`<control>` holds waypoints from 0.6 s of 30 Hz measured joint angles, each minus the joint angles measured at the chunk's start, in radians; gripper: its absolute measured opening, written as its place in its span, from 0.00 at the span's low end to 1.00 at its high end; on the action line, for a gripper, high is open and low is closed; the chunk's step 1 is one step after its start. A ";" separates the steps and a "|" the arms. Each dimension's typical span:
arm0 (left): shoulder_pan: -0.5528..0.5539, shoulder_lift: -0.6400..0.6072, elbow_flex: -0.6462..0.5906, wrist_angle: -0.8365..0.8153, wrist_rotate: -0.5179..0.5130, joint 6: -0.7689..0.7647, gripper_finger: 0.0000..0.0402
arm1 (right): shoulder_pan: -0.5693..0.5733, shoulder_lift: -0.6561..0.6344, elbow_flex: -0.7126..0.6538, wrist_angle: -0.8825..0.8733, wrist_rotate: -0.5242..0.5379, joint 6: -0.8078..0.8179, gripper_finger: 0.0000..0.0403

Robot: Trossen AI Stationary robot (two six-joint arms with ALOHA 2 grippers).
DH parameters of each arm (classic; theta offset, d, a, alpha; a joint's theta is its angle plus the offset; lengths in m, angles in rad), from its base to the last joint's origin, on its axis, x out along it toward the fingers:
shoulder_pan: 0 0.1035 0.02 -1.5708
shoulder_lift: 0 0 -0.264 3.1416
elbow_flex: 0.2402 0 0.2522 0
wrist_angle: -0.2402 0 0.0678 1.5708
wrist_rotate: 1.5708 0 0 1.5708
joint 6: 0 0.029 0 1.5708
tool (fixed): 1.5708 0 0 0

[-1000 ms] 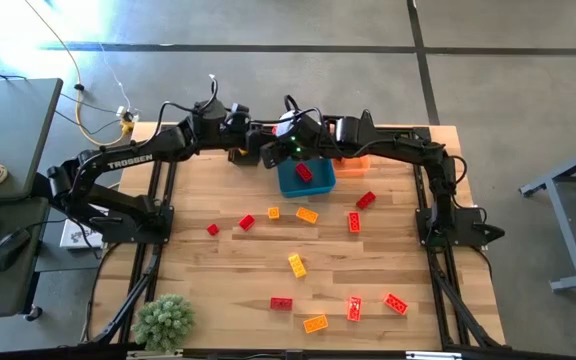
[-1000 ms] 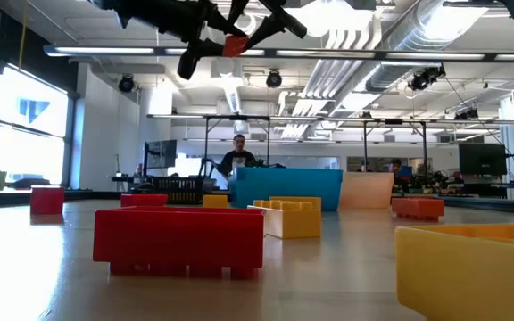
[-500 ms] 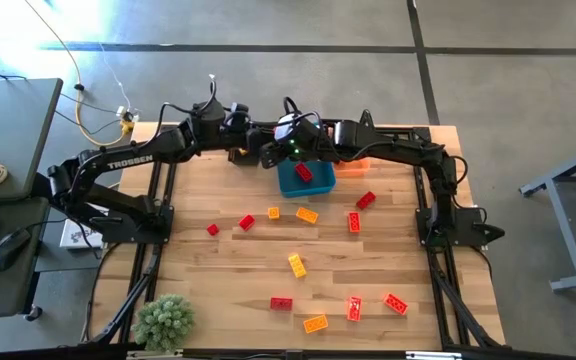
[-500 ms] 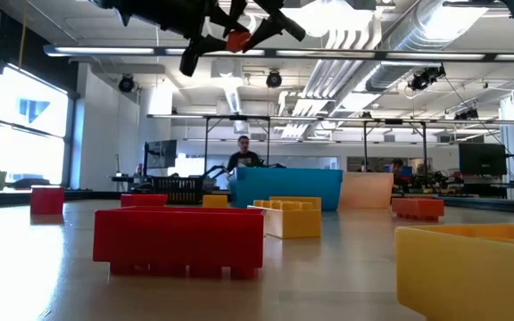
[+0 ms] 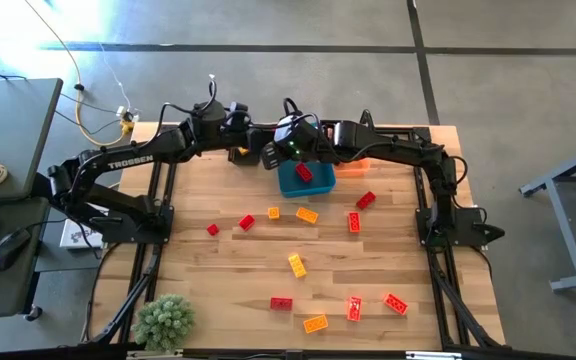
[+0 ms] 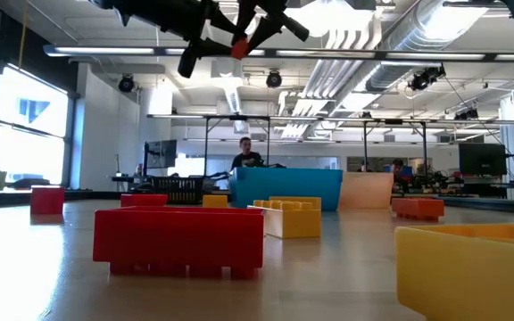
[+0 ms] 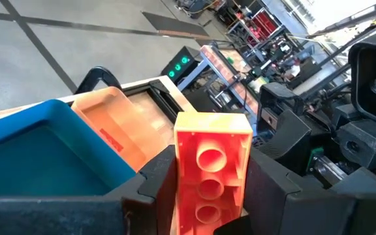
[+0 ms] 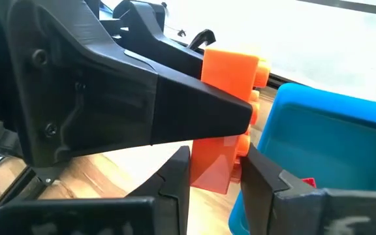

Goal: Sort & place blocks by color
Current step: Put the orange game piece into the orange bin

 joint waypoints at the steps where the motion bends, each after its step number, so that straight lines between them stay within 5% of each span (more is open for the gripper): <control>1: 0.000 0.000 0.000 0.000 0.000 0.005 0.32 | 0.000 0.000 0.000 -0.002 -0.001 -0.002 0.19; 18: 0.038 0.000 0.000 -0.023 -0.027 0.116 0.49 | -0.015 0.003 -0.001 -0.111 -0.015 -0.043 0.19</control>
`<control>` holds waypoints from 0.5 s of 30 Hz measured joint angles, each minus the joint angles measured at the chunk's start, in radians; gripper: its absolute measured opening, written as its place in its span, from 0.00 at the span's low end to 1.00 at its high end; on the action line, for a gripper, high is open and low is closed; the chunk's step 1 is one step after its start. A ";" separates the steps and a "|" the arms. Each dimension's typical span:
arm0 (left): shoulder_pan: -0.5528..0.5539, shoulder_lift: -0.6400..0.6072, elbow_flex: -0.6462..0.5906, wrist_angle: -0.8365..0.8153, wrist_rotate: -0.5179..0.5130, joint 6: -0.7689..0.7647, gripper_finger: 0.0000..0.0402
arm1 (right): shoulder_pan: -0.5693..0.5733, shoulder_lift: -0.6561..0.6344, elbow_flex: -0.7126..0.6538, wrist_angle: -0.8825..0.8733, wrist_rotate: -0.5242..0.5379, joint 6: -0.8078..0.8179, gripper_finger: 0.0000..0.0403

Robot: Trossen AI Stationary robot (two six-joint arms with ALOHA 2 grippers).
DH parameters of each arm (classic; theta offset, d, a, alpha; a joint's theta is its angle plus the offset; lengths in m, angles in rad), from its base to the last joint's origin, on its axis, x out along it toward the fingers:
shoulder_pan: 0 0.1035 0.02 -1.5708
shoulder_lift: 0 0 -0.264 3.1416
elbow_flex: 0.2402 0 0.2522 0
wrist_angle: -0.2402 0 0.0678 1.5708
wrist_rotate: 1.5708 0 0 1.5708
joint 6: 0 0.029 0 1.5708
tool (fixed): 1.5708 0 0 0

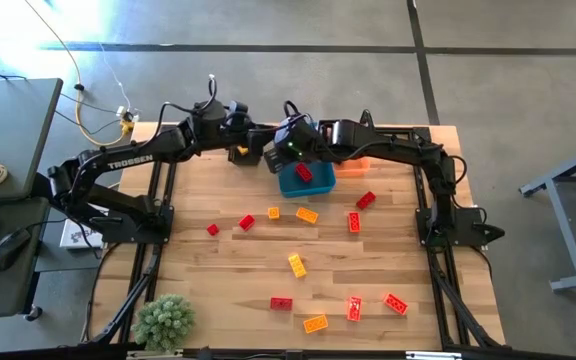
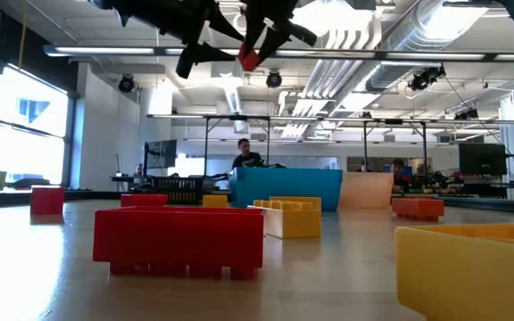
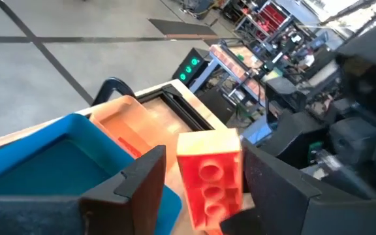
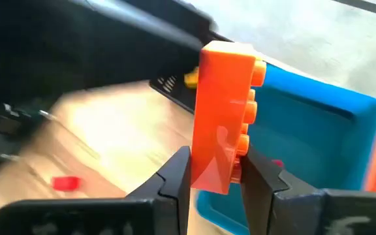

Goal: Sort & place blocks by color
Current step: Put the orange game piece into the orange bin

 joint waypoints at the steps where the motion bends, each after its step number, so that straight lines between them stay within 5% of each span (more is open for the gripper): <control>1: 0.005 0.000 0.000 0.000 0.000 0.002 0.49 | -0.004 0.000 0.000 -0.020 -0.001 -0.001 0.19; 15: 0.027 0.000 0.000 -0.003 -0.007 0.102 0.50 | -0.131 0.000 0.000 -0.374 0.043 -0.130 0.19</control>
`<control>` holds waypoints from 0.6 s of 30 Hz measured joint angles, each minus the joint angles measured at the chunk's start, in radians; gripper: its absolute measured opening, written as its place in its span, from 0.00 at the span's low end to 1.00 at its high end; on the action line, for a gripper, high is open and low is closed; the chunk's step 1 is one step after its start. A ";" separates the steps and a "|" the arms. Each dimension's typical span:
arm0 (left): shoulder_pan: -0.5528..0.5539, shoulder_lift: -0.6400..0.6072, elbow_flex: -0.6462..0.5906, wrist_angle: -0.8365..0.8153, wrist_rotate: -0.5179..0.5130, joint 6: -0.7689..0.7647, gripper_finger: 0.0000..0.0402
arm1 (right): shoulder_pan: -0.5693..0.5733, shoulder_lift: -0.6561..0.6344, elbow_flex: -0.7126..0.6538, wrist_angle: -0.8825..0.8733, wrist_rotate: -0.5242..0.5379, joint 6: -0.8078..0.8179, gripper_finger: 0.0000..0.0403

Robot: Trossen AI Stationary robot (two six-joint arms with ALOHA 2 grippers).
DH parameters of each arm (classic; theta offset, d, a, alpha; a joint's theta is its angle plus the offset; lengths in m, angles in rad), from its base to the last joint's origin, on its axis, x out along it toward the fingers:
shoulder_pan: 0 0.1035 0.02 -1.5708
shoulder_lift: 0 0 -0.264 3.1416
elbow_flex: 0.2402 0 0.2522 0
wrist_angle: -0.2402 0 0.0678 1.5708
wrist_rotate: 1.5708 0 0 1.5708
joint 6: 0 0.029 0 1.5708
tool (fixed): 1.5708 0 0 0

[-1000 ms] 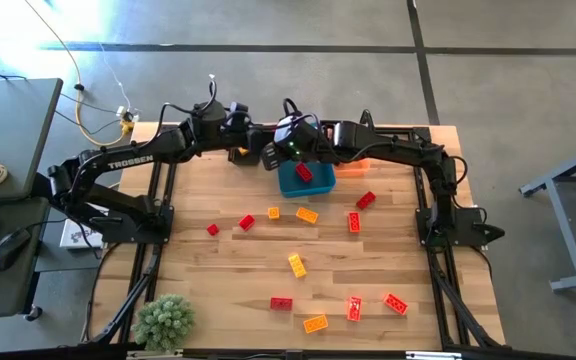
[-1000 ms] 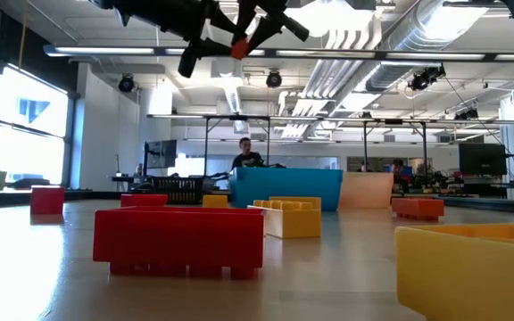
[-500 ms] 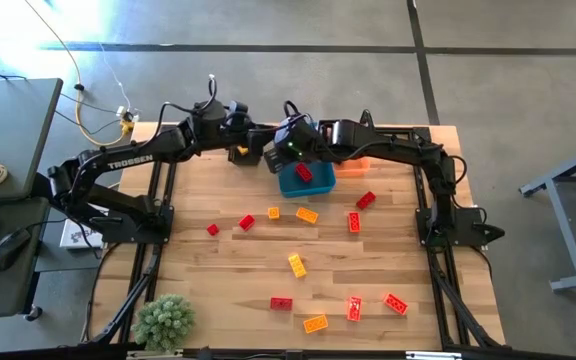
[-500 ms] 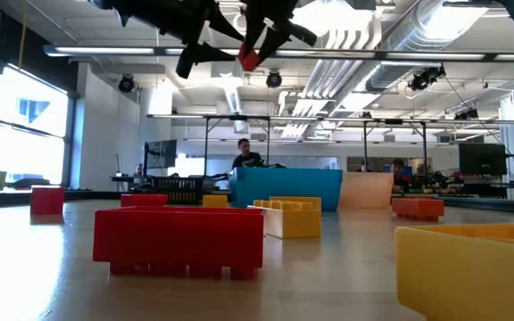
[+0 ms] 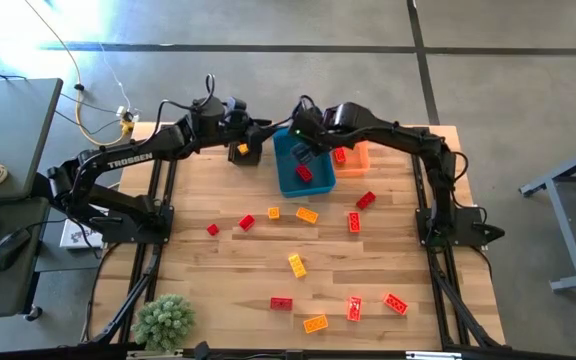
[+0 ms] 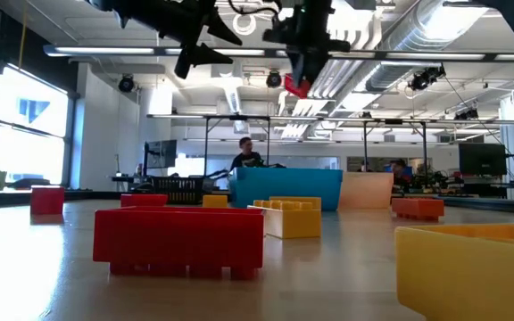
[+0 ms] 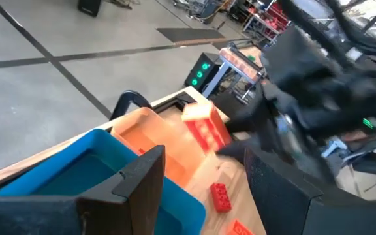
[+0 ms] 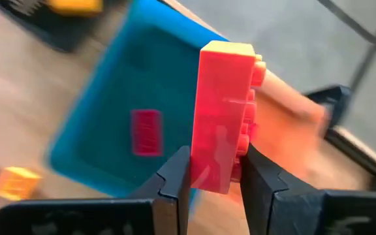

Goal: Sort & place blocks by color
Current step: Put the orange game piece into the orange bin

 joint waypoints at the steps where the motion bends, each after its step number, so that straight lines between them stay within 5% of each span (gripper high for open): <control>1: 0.000 0.000 0.000 0.000 0.000 0.000 0.50 | -0.014 -0.002 -0.009 -0.016 0.006 -0.008 0.19; 9: 0.000 0.000 0.000 -0.037 -0.024 0.002 0.50 | -0.107 -0.003 -0.178 -0.050 -0.011 -0.085 0.19; 18: 0.000 0.000 0.000 -0.058 -0.065 0.000 0.50 | -0.205 -0.003 -0.434 0.133 -0.128 -0.218 0.19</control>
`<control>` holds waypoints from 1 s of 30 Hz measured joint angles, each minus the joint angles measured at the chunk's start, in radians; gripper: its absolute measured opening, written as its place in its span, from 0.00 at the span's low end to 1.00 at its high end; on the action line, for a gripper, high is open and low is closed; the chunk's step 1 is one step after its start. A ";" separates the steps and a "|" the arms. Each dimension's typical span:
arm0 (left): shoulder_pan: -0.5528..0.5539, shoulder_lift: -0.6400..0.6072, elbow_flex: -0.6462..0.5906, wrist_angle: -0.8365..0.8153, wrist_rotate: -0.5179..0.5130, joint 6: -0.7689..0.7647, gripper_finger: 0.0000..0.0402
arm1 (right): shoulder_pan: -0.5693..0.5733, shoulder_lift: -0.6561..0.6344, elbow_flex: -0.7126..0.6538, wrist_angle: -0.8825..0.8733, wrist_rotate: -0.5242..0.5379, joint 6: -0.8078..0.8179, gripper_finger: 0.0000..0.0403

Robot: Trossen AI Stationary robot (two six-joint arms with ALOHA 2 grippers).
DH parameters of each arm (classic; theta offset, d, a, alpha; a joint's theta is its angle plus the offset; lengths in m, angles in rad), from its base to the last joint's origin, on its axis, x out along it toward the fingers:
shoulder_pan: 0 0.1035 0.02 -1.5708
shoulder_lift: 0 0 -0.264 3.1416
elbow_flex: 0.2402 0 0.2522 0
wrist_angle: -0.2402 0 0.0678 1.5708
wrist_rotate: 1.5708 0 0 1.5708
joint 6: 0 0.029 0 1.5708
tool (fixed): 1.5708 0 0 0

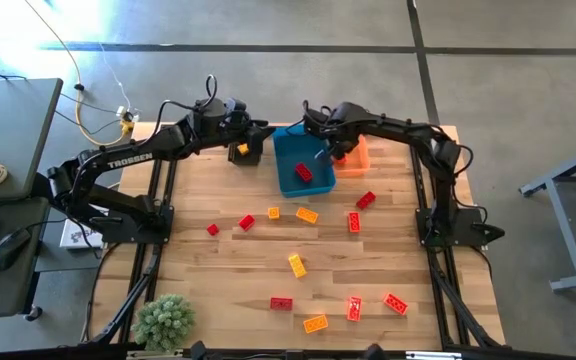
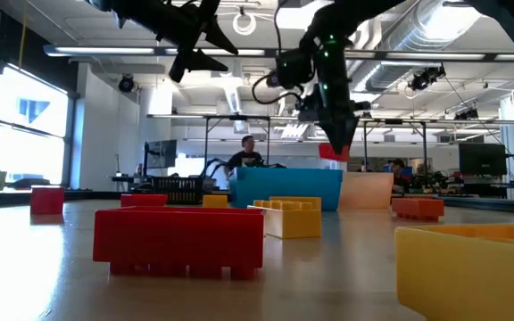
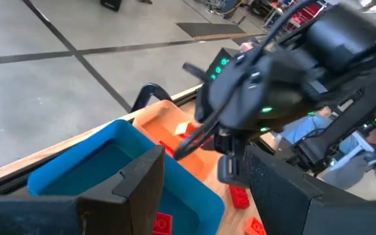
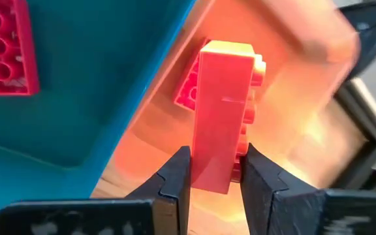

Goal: Sort & place blocks by color
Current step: Put the orange game piece into the orange bin, then adjust the blue bin on the table

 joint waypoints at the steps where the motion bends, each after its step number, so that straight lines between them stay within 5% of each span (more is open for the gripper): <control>1: 0.000 0.000 0.000 0.000 0.000 0.000 0.50 | -0.011 0.000 -0.019 0.024 -0.015 -0.011 0.19; 13: 0.000 0.000 0.000 0.000 0.000 -0.009 0.50 | -0.122 0.000 -0.149 0.142 -0.081 -0.082 0.19; 21: -0.002 0.000 0.000 -0.002 0.000 -0.010 0.50 | -0.162 0.000 -0.190 0.158 -0.089 -0.092 0.35; 30: -0.002 0.000 0.000 -0.003 0.000 -0.011 0.50 | -0.156 0.000 -0.129 0.118 -0.160 -0.102 0.40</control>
